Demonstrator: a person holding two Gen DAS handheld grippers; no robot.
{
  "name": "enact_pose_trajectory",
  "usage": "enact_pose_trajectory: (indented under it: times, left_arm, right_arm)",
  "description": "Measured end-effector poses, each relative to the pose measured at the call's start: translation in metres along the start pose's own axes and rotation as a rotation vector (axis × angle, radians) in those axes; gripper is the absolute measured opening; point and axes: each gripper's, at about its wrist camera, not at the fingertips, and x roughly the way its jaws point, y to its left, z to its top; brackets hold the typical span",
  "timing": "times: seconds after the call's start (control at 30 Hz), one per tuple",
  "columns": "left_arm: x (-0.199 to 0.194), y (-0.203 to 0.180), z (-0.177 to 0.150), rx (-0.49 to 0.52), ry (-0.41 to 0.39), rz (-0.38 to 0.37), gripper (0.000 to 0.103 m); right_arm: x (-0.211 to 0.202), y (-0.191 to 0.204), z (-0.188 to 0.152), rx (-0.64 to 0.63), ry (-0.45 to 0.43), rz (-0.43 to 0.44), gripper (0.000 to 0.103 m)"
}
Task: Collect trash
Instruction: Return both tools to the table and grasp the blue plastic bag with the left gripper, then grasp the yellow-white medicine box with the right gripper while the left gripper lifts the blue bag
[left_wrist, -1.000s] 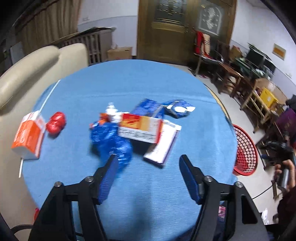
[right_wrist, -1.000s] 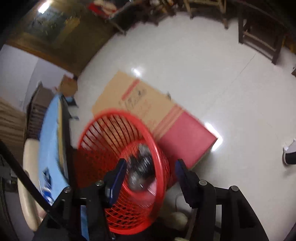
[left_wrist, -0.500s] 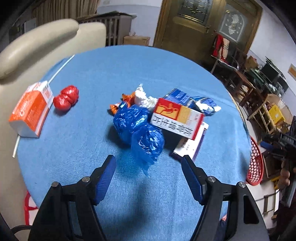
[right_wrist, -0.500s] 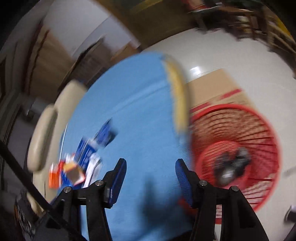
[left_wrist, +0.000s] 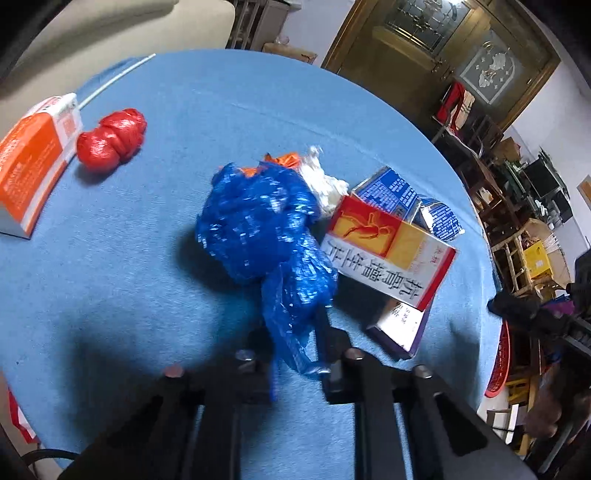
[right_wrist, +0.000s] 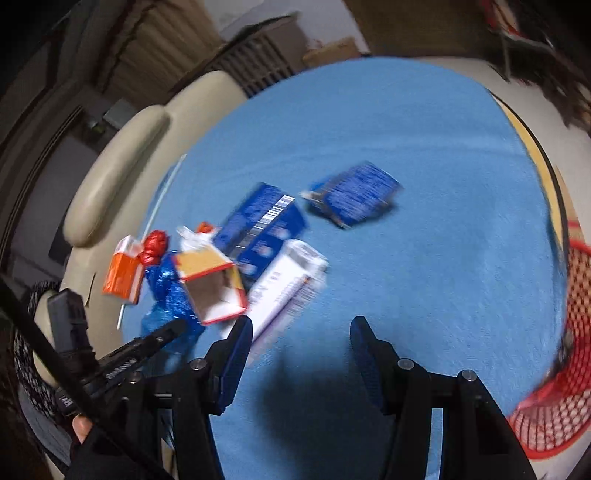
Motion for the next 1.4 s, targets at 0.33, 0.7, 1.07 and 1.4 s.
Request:
enact_pose_trajectory:
  times: [0.33, 0.7, 1.07, 1.4]
  left_arm:
    - [-0.052, 0.02, -0.023, 0.006, -0.067, 0.009, 0.009]
    - [-0.085, 0.023, -0.041, 0.061, -0.089, 0.032, 0.009]
    - [-0.084, 0.039, -0.049, 0.009, -0.075, 0.058, 0.073]
    - [-0.055, 0.029, -0.053, 0.02, -0.049, 0.13, 0.017]
  right_arm:
    - [0.033, 0.09, 0.003, -0.336, 0.013, -0.03, 0.073]
    - [0.097, 0.121, -0.001, -0.505, 0.068, -0.112, 0.073]
    - [0.07, 0.113, -0.015, -0.45, -0.021, -0.059, 0.054]
    - [0.0, 0.066, -0.042, -0.301, -0.133, -0.021, 0.054]
